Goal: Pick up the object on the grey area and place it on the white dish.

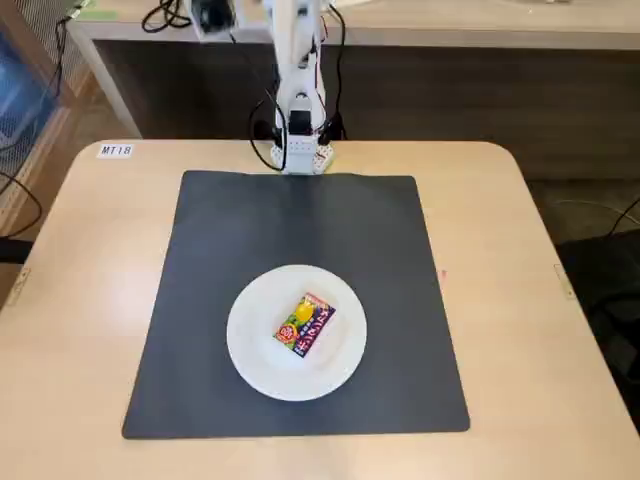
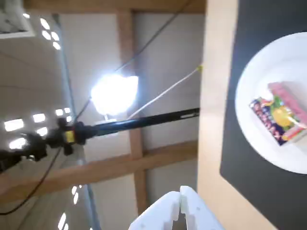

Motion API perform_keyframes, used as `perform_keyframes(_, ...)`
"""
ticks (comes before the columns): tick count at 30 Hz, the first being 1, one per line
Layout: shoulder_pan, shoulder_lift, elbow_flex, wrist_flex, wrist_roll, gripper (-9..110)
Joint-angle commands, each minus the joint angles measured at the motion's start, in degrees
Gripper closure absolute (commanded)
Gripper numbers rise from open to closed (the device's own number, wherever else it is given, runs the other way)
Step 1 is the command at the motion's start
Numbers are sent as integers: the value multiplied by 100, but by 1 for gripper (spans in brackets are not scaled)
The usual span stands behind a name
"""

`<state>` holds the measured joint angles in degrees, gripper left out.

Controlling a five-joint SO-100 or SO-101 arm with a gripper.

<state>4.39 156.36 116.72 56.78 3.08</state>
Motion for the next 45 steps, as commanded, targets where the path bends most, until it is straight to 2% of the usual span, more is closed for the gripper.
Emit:
perform_keyframes(1,18,703,1705,-694,-246,102)
perform_keyframes(9,-44,1239,3946,-1169,-703,102)
perform_keyframes(14,53,1854,4781,-1178,-765,102)
perform_keyframes(19,53,3437,5783,-712,-677,102)
perform_keyframes(28,-9,3568,6486,-677,-809,102)
perform_keyframes(45,-44,3568,6513,-703,-844,101)
